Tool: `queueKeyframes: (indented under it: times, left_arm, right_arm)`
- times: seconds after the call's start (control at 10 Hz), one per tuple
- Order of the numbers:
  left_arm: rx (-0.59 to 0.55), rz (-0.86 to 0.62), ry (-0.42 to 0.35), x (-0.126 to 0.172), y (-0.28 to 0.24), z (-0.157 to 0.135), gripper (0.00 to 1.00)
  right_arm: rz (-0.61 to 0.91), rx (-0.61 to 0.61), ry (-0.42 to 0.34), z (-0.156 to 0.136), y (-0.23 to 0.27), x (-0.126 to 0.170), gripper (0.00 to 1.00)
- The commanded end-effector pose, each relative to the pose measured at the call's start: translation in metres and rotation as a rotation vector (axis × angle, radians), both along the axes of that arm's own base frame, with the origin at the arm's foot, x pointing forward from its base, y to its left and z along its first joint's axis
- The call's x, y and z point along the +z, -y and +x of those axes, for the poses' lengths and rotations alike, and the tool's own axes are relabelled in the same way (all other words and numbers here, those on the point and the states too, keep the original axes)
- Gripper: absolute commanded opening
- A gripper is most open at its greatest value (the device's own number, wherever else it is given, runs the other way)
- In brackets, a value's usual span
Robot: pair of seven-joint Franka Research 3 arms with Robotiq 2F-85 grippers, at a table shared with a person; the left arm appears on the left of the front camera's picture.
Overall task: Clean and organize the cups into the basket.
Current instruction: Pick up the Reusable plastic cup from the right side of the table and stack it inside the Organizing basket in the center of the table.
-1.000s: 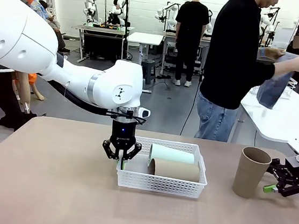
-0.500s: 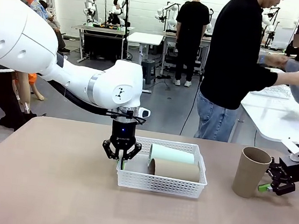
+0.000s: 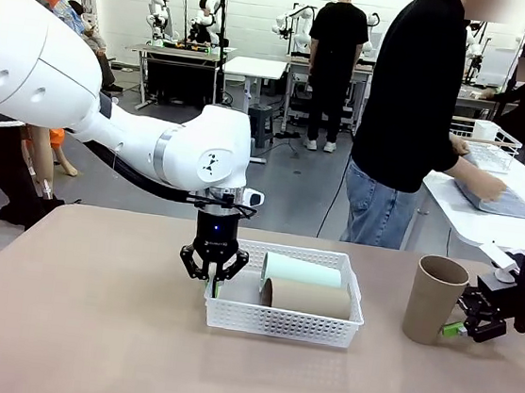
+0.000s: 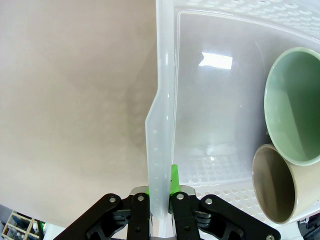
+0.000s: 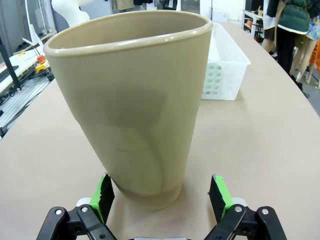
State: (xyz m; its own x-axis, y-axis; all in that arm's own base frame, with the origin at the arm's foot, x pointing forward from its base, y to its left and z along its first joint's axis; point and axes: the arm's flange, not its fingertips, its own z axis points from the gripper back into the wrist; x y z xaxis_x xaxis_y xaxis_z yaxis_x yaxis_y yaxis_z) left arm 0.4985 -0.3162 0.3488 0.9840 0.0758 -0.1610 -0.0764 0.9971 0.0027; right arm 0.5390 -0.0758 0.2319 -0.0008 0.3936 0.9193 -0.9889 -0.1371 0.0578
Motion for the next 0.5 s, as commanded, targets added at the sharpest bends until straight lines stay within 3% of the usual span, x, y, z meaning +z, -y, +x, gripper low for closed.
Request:
queueKeyframes:
  times: [0.0,0.4]
  left_arm:
    - [-0.014,0.002,-0.005,0.001,-0.003,-0.001,0.00]
    - [-0.014,0.002,-0.005,0.001,-0.003,-0.001,0.00]
  right_arm:
    - [-0.025,0.015,-0.036,-0.001,-0.009,-0.001,1.00]
    - [-0.017,0.085,-0.071,-0.007,-0.030,-0.003,1.00]
